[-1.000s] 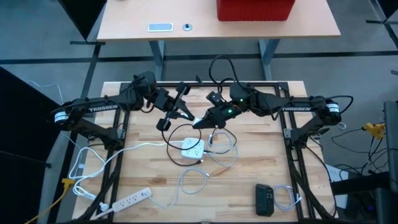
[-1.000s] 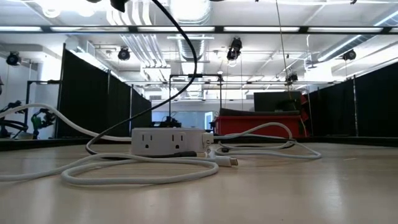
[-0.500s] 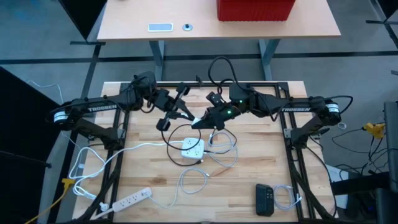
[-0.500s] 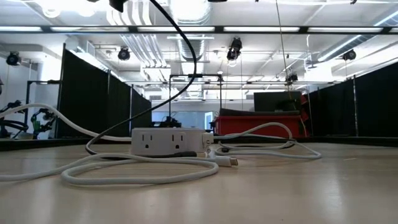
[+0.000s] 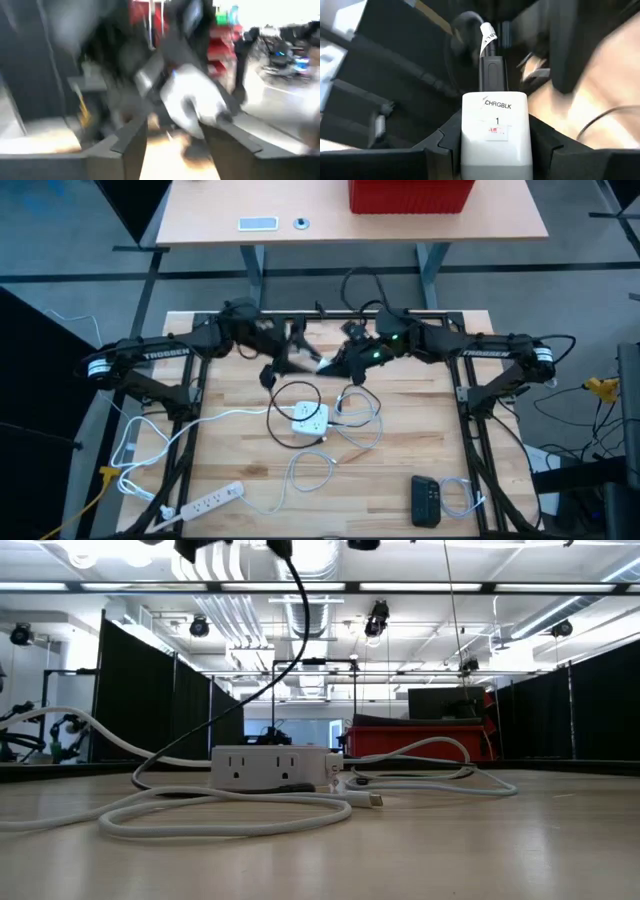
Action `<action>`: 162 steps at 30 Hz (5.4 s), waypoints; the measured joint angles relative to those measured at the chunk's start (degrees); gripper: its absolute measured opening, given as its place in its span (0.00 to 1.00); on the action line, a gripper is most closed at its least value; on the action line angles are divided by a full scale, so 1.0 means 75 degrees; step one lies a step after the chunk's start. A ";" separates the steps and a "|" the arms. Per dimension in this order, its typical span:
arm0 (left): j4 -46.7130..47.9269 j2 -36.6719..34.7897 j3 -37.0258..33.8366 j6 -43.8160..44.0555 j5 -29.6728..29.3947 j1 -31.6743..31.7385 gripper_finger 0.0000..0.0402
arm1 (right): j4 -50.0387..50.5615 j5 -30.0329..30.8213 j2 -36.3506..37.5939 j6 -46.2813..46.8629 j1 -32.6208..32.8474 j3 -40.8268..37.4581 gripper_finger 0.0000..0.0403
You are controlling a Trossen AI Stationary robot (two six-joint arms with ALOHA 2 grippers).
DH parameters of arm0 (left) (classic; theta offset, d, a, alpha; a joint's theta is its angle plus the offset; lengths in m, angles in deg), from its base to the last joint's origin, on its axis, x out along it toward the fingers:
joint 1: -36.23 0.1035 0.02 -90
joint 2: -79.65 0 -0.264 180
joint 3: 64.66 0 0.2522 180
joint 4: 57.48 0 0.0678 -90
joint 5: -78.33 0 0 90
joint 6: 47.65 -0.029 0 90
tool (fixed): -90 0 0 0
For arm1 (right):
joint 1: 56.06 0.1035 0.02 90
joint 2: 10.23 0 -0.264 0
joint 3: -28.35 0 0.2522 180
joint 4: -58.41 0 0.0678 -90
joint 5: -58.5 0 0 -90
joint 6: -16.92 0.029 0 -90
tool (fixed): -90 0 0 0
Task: Insert USB
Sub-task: Insert the black USB cable into the white charger adapter, then insert the purple USB cable into the white charger adapter
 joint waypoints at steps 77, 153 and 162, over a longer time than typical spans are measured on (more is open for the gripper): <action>0.4844 0.0060 -0.0644 -0.0428 -0.1845 0.0293 0.26 | 0.3386 0.0011 0.1785 0.9428 0.7952 -0.6563 0.30; 0.0494 0.0190 -0.0627 0.2226 -0.1932 0.0008 0.26 | 0.0444 0.3066 -0.0922 -0.2590 -0.2723 -0.5240 0.30; 0.0176 0.1493 -0.0267 0.2455 -0.2608 -0.0241 0.26 | 0.2730 0.3148 0.0877 -0.4414 -0.2830 -0.3094 0.30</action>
